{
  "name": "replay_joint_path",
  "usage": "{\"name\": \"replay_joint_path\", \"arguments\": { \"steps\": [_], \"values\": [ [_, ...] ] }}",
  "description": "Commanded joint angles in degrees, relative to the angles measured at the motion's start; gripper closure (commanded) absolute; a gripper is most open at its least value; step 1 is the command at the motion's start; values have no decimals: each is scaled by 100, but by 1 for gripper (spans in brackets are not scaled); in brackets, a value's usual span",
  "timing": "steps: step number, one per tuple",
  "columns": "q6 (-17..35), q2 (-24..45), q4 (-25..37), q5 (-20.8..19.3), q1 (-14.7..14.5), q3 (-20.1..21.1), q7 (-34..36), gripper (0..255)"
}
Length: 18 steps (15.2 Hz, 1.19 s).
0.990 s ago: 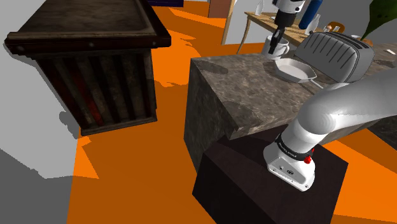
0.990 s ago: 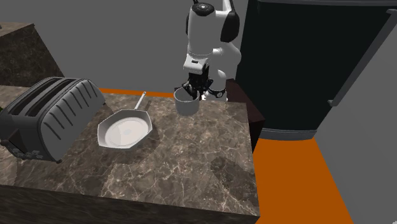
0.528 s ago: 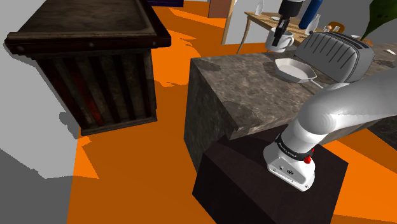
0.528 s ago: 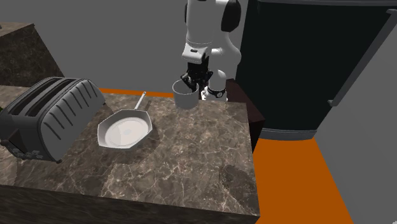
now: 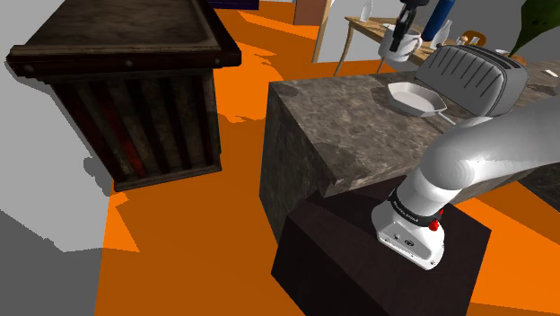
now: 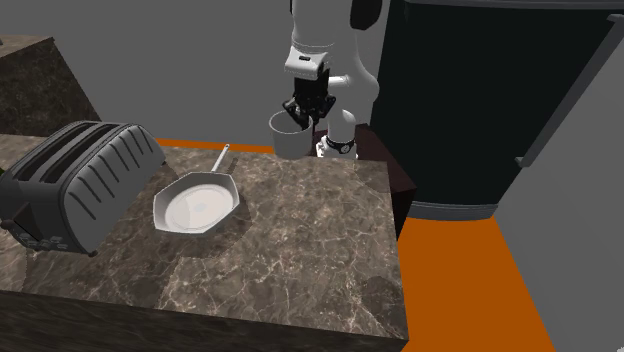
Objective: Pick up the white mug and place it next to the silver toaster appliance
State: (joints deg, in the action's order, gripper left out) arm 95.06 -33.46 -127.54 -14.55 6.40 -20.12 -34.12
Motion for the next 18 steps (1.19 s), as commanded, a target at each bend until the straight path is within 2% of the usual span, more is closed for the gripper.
{"name": "replay_joint_path", "arguments": {
  "steps": [1,9,18],
  "values": [
    [-156,7,161,19,-8,27,-12,255],
    [-736,146,879,95,-48,93,-83,255],
    [-847,-271,840,-506,358,-769,-1232,255]
  ]
}}
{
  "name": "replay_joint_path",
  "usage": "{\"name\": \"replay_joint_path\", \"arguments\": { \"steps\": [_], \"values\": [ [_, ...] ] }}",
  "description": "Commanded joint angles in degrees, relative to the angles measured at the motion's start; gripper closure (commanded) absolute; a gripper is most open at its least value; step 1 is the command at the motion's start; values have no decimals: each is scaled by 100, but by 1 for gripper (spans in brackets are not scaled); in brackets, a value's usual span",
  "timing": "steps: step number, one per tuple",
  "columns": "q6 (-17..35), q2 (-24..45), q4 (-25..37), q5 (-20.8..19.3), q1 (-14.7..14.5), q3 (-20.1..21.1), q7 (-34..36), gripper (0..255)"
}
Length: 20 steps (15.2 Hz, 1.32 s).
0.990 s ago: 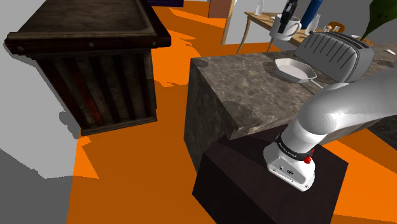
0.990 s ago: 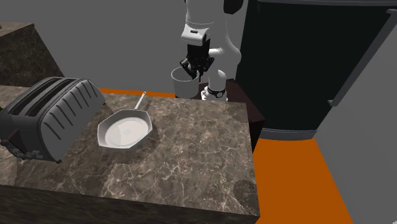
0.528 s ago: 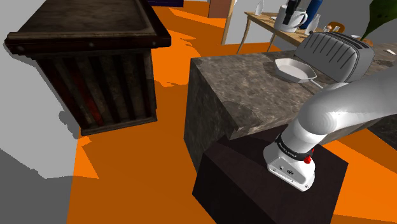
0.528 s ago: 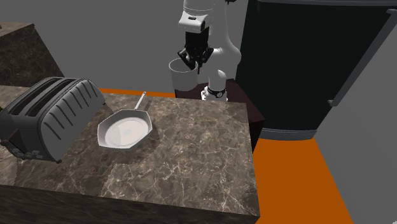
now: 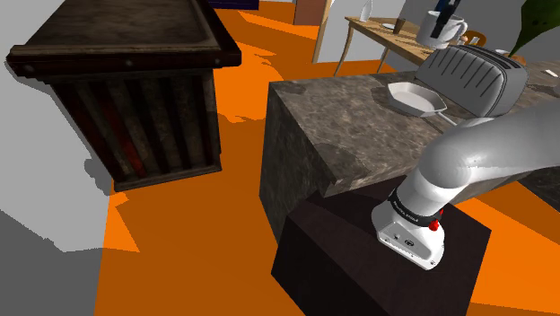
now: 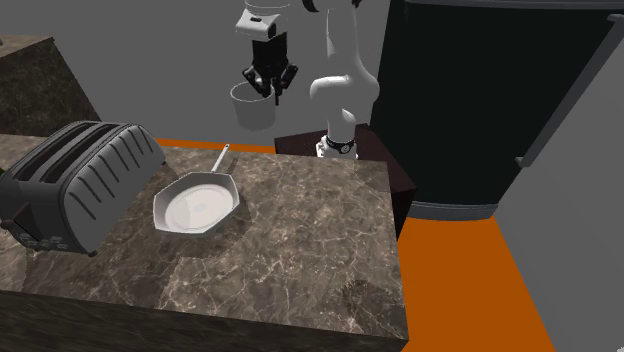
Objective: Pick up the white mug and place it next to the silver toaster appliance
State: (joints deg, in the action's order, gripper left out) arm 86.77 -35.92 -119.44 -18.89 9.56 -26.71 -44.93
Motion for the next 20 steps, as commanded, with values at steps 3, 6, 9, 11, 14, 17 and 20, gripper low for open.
{"name": "replay_joint_path", "arguments": {
  "steps": [3,6,9,11,14,17,20],
  "values": [
    [-31,-57,127,-261,145,-436,-560,255],
    [-30,-37,278,-433,221,-787,-980,255],
    [-13,37,483,-581,263,-1167,-1412,255],
    [7,118,650,-660,268,-1440,-1707,255],
    [50,286,946,-743,234,-1890,-2164,255],
    [107,513,1298,-772,133,-2406,-2640,255],
    [175,803,1710,-727,-62,-3028,-3144,255]
  ]
}}
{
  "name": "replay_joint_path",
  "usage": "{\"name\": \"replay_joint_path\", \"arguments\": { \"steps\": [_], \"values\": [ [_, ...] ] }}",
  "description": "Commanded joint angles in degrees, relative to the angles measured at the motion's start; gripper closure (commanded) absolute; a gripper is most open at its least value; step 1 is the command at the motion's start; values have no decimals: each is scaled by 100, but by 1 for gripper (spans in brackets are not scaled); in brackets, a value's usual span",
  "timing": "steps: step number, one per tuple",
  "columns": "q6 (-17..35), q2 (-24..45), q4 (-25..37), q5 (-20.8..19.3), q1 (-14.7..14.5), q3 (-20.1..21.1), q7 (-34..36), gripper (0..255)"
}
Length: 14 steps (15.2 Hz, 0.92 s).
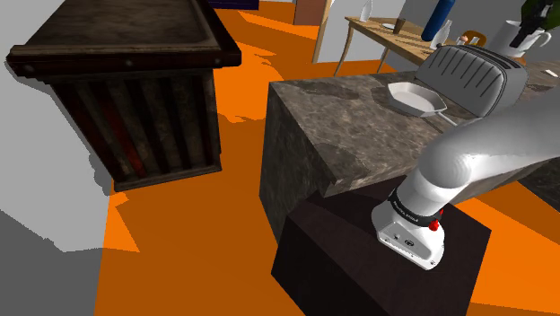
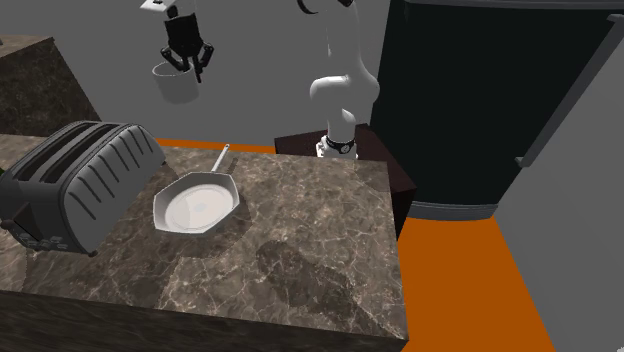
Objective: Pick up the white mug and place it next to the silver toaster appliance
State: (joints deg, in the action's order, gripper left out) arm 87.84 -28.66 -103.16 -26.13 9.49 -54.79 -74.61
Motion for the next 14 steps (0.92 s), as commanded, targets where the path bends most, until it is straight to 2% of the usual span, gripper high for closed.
{"name": "replay_joint_path", "arguments": {
  "steps": [1,4,6,8,10,11,14],
  "values": [
    [93,190,234,33,-149,-462,-352,255],
    [165,569,735,208,-587,-1361,-906,255],
    [199,832,1115,375,-1103,-2193,-1289,255],
    [171,946,1548,447,-1938,-3249,-1591,255],
    [15,693,2059,204,-2854,-4120,-1693,255],
    [-19,620,2119,131,-2929,-4150,-1676,255],
    [231,622,1793,133,-2706,-4019,-1643,255]
  ]
}}
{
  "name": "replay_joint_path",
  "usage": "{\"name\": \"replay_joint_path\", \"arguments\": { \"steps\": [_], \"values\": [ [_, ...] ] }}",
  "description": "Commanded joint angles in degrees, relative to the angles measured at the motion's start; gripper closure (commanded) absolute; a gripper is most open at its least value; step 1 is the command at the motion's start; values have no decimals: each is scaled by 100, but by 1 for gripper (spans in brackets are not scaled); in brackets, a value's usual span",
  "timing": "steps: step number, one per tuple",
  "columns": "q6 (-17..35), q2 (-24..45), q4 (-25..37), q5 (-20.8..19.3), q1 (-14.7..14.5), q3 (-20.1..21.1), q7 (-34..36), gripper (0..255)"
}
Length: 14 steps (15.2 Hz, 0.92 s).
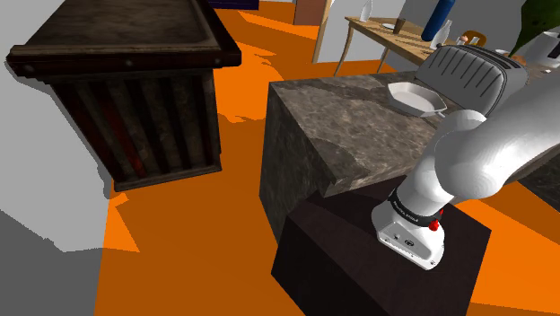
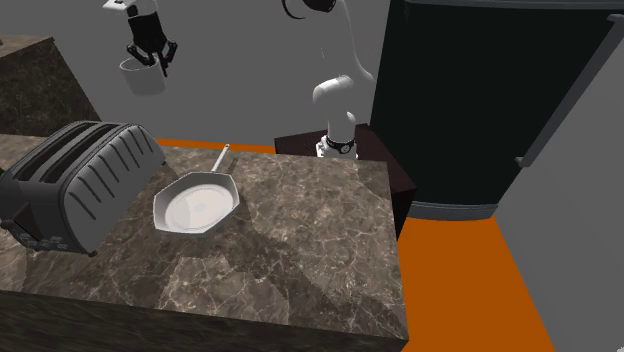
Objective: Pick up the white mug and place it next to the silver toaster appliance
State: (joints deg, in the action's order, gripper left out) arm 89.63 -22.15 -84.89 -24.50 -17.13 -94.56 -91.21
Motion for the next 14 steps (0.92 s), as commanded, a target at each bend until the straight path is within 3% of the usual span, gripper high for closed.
{"name": "replay_joint_path", "arguments": {
  "steps": [1,14],
  "values": [
    [135,-26,-138,-26,19,-11,25,255],
    [1127,-90,-1278,-128,491,136,178,255]
  ]
}}
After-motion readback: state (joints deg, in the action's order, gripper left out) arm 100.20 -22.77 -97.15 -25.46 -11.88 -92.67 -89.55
